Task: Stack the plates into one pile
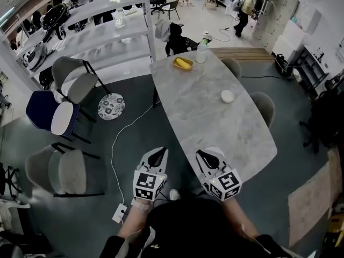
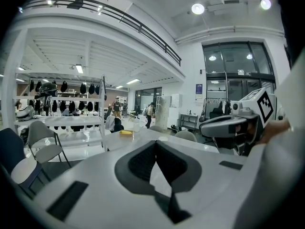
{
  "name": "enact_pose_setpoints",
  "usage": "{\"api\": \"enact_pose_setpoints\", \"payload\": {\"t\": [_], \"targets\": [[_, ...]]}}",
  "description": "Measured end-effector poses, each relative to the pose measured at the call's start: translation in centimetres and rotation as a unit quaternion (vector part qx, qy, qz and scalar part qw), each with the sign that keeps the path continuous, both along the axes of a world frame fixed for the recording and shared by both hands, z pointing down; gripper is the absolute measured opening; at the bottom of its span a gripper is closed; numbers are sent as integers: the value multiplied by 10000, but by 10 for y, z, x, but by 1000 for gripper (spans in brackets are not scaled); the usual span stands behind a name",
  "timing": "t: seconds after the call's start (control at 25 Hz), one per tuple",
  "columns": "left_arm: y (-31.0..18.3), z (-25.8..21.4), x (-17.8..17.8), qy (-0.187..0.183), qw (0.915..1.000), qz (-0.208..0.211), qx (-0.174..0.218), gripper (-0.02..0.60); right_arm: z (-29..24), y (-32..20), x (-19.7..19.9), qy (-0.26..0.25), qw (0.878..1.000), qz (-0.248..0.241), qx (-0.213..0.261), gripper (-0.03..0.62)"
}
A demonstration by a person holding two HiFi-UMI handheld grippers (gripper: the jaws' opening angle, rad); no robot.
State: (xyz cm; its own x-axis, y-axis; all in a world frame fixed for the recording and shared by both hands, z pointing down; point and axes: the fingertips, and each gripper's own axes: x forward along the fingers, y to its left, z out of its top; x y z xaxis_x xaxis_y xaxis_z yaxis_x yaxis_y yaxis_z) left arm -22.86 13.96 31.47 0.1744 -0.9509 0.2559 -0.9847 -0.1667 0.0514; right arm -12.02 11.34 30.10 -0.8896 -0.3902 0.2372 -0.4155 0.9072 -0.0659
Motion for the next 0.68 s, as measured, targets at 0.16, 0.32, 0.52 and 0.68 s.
{"api": "enact_pose_setpoints", "payload": {"t": [0.16, 0.32, 0.52, 0.68], "targets": [[-3, 2, 2, 17, 10000, 7, -23, 8, 1, -2, 3, 19, 10000, 21, 28, 28], [-5, 4, 5, 34, 10000, 53, -47, 9, 1, -3, 6, 50, 10000, 76, 25, 28], [-11, 6, 10, 34, 9998, 153, -79, 9, 0, -9, 12, 93, 9998, 165, 47, 28], [-11, 6, 12, 26, 9998, 198, -84, 9, 0, -10, 16, 126, 9997, 214, 81, 28]]}}
